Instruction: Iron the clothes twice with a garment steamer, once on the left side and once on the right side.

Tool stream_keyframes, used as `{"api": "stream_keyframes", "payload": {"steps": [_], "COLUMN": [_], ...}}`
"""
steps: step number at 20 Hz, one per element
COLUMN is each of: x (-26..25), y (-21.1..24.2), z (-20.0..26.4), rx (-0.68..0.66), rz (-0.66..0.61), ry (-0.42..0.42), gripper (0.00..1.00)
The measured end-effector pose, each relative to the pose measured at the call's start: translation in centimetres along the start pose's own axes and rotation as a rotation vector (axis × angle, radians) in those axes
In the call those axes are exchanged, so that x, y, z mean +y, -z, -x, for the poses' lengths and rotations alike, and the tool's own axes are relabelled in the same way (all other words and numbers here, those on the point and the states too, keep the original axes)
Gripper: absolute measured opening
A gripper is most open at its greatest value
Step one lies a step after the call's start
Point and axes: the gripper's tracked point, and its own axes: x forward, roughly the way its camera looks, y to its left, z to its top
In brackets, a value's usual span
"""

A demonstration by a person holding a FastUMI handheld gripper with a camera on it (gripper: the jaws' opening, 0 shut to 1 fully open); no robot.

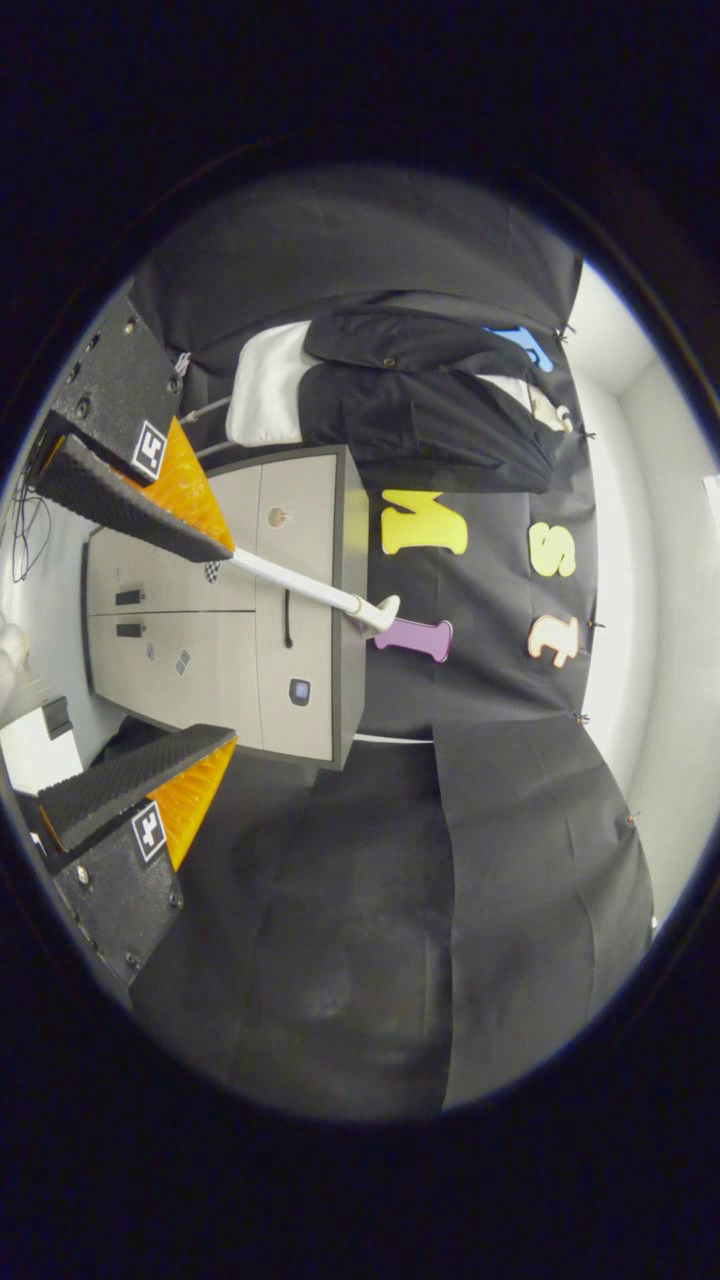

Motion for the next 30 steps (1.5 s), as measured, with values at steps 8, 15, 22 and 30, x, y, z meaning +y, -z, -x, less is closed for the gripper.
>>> {"api": "stream_keyframes", "payload": {"steps": [8, 15, 22, 30], "x": [-2.7, -1.8, 1.9, 4.4], "y": [-8.2, -16.8, -23.3, -22.0], "z": [-5.2, -17.1, -29.5, -42.0], "rx": [-0.035, -0.056, -0.049, 0.123], "rz": [-0.021, -0.091, -0.056, -0.072], "ry": [0.034, -0.039, -0.120, -0.148], "gripper": [1.00, 1.00, 1.00, 1.00]}}
